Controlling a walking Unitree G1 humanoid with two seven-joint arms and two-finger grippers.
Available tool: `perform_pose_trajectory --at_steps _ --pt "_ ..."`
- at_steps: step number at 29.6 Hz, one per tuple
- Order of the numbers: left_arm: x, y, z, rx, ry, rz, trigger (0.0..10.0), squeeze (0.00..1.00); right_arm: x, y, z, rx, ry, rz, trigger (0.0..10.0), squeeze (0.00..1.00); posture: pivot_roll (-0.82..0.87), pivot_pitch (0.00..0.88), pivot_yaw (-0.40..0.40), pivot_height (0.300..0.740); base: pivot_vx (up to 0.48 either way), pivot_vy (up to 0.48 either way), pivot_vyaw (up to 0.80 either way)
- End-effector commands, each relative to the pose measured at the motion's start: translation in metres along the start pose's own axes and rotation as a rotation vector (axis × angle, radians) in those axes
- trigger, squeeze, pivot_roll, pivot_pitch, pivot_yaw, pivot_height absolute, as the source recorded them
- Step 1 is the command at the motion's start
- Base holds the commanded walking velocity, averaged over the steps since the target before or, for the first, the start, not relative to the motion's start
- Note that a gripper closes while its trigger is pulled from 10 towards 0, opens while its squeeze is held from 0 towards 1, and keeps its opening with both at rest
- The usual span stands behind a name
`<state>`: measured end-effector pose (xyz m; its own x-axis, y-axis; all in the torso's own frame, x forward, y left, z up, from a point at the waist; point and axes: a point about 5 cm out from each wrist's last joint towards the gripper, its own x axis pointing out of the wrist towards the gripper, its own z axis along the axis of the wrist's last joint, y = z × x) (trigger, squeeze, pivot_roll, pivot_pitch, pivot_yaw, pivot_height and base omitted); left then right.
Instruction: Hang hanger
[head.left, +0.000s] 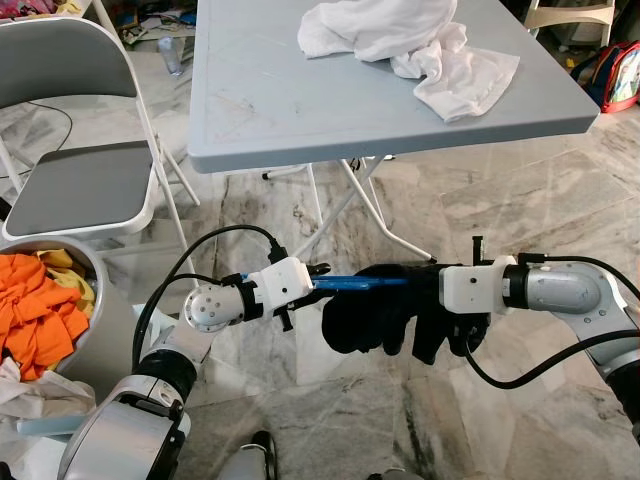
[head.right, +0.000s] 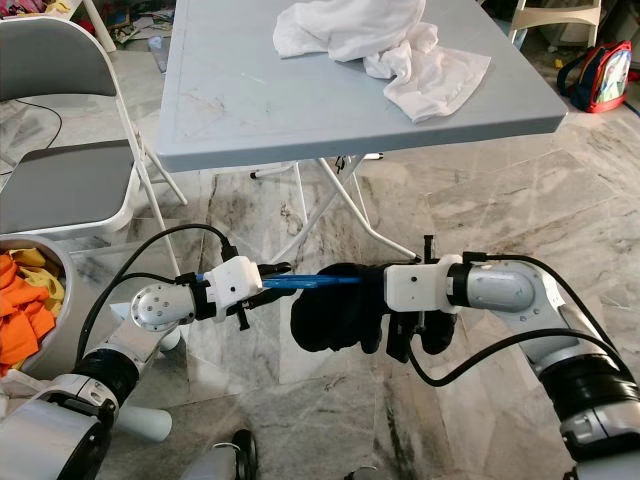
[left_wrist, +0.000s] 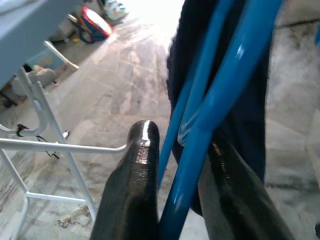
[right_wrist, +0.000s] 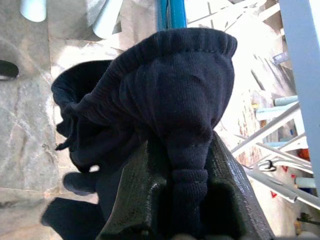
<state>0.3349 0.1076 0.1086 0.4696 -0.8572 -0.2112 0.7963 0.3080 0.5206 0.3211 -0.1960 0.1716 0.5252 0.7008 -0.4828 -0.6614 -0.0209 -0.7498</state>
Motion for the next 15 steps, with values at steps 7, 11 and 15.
perform_pose_trajectory --at_steps 7,11,15 --pt "-0.001 -0.009 -0.008 0.021 0.07 -0.091 0.0 0.0 -0.004 -0.011 0.008 -0.045 -0.043 -0.07 10.0 0.0 -0.05 0.232 0.021 0.74 0.0 0.0 0.0" --pt "-0.002 -0.011 -0.012 0.003 0.093 -0.117 0.0 0.0 -0.006 -0.01 0.006 -0.047 -0.037 -0.074 10.0 0.0 -0.05 0.23 0.023 0.74 0.0 0.0 0.0" --pt "-0.003 -0.017 -0.017 -0.03 0.118 -0.156 0.0 0.0 -0.008 -0.011 0.004 -0.046 -0.029 -0.078 10.0 0.0 -0.05 0.228 0.021 0.74 0.0 0.0 0.0"
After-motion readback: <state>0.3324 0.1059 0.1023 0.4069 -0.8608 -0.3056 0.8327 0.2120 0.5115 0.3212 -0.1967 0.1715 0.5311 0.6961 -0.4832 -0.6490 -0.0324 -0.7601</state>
